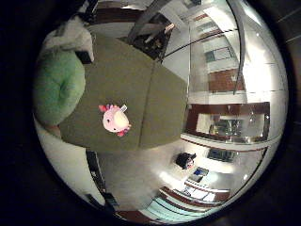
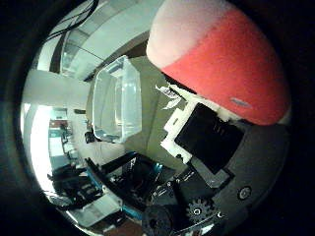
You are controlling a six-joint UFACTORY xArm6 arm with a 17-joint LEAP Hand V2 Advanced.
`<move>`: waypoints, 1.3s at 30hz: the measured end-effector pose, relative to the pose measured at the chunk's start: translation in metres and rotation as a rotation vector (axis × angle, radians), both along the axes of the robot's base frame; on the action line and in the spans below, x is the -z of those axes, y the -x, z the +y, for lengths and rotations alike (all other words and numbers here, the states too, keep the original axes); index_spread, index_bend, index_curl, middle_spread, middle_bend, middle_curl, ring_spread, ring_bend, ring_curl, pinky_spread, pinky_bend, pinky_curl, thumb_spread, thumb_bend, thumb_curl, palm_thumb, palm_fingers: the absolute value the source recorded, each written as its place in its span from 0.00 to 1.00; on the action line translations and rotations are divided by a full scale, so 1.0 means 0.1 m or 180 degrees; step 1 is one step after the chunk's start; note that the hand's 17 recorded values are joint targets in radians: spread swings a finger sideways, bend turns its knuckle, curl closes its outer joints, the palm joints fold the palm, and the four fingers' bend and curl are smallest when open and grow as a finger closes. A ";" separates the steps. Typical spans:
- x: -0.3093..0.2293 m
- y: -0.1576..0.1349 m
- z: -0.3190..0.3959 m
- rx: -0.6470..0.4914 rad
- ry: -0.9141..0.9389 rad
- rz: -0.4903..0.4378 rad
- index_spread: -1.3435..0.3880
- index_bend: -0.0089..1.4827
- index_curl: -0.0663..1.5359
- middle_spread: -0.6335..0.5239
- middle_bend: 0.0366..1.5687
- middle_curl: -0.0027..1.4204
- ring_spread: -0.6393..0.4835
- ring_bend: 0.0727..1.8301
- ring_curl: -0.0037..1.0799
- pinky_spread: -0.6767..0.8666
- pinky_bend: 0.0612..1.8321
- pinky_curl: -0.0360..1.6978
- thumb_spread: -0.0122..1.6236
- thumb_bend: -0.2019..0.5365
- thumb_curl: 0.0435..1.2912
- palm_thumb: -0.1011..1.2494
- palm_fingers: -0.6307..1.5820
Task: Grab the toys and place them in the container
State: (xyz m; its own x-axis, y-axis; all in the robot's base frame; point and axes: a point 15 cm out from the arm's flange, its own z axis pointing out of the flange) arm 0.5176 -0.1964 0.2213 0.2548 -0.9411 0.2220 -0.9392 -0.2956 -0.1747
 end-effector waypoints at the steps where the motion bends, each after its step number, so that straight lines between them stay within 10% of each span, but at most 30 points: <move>1: -0.08 0.03 0.14 -0.0051 -0.0016 -0.0029 0.61 0.71 0.66 0.39 0.78 0.67 0.32 0.68 0.88 0.32 0.80 0.45 0.67 0.25 0.39 0.84 0.77; 20: -0.34 0.32 2.76 -0.0950 -0.0558 -0.0119 0.62 0.71 0.66 0.39 0.79 0.65 0.32 0.67 0.90 0.32 0.78 0.48 0.73 0.26 0.36 0.82 0.78; 39: -0.12 0.51 3.66 -0.1222 -0.0679 -0.0184 0.61 0.69 0.66 0.39 0.77 0.65 0.31 0.67 0.89 0.31 0.77 0.49 0.73 0.24 0.35 0.79 0.77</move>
